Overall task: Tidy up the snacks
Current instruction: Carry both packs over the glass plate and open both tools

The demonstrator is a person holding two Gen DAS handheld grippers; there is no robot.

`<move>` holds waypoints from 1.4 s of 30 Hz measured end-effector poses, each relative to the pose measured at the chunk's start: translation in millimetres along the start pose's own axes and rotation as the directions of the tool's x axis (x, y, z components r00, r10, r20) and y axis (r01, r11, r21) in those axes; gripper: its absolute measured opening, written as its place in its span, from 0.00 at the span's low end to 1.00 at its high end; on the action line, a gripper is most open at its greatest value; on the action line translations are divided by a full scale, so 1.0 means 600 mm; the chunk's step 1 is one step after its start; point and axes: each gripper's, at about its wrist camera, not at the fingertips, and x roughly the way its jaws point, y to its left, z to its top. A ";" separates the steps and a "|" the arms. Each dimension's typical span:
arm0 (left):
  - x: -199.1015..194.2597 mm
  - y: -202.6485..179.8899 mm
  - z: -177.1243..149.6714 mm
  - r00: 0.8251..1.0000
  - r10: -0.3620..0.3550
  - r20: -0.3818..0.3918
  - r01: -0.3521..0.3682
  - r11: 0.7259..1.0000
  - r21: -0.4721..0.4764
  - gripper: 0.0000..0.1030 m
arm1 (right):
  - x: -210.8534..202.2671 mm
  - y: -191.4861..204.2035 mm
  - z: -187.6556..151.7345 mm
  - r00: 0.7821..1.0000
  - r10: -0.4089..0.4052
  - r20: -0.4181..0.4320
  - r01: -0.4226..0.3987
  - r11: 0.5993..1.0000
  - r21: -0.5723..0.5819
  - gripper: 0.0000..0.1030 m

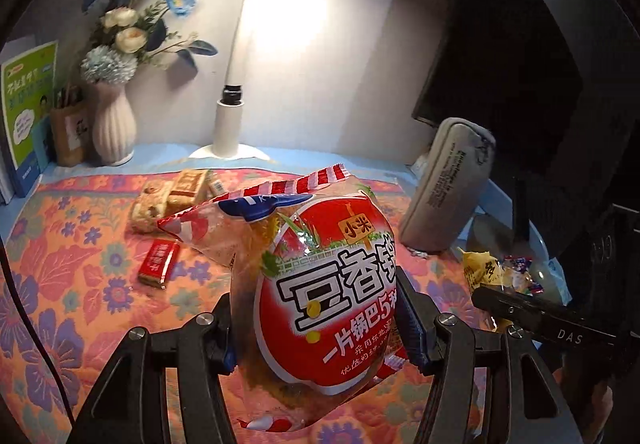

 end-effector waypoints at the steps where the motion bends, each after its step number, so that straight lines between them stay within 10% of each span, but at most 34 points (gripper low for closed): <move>1: 0.004 -0.014 0.003 1.000 -0.013 -0.003 0.013 1.000 0.011 0.58 | -0.012 -0.010 0.003 1.000 -0.005 0.013 0.004 1.000 0.010 0.46; 23: 0.159 -0.383 0.016 0.958 -0.238 -0.163 0.275 0.922 0.273 0.58 | -0.172 -0.308 0.058 0.954 -0.244 0.171 0.186 0.936 0.300 0.46; 42: 0.245 -0.424 0.017 0.963 -0.193 -0.188 0.251 0.896 0.367 0.69 | -0.135 -0.351 0.100 0.952 -0.266 0.152 0.217 0.935 0.279 0.58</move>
